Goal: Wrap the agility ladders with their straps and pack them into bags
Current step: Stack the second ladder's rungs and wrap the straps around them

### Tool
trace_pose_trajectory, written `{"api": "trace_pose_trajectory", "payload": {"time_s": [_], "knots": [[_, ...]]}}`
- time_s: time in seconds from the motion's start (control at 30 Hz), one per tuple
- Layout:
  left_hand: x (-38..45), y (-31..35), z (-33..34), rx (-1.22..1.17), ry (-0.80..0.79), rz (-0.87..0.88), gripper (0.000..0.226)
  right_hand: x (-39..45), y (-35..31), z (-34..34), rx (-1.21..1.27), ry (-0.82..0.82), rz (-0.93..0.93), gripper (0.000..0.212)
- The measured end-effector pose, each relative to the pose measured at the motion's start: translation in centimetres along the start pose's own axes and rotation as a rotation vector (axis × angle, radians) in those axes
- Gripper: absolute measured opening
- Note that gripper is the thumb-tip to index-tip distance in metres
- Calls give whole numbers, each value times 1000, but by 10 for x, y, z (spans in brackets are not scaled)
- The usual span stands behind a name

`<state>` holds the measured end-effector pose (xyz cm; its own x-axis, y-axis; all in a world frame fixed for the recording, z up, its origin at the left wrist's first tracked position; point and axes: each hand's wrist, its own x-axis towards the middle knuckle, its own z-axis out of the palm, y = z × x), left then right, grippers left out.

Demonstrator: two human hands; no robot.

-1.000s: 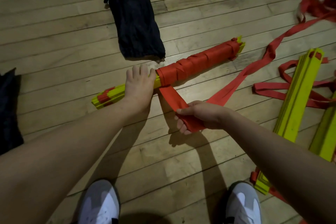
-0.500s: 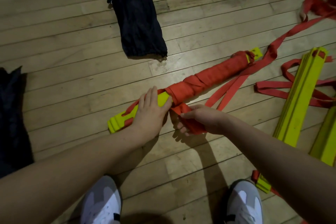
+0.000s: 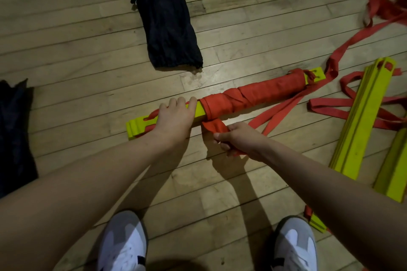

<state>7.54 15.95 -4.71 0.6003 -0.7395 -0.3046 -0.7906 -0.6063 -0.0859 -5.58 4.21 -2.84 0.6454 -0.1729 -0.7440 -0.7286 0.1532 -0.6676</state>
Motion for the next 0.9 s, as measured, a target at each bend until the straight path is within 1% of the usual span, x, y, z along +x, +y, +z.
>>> {"api": "trace_pose_trajectory", "payload": {"time_s": [0.07,0.2,0.27,0.37,0.4,0.5,0.57,0.63,0.67,0.73,0.8,0.9], "knots": [[3,0,-3,7,13,-18,69,1,3,0,21,16,-19,17],[15,0,-7,83,85,-41,86,-1,1,-3,4,-57,6,11],[18,-4,-3,166,130,-29,80,-2,-2,-5,32,-115,50,7],[12,-9,7,295,187,102,56,-1,1,-6,98,-172,93,6],[8,-9,12,287,222,133,54,0,3,-7,101,-178,101,5],[-9,-8,23,99,167,160,67,-1,6,-8,98,-183,118,2],[-20,-7,26,-16,138,175,58,-3,6,-7,80,-162,117,5],[-25,-6,28,-45,130,200,47,-4,7,-5,68,-130,109,10],[-26,-6,28,-68,108,202,45,-5,8,-4,63,-121,105,11],[-26,-4,25,-90,38,181,50,-5,11,-2,62,-112,97,12],[-23,-3,20,-102,16,142,53,-6,14,0,64,-110,92,11],[-21,1,13,-184,-32,75,61,-9,13,1,46,-128,98,9]]}}
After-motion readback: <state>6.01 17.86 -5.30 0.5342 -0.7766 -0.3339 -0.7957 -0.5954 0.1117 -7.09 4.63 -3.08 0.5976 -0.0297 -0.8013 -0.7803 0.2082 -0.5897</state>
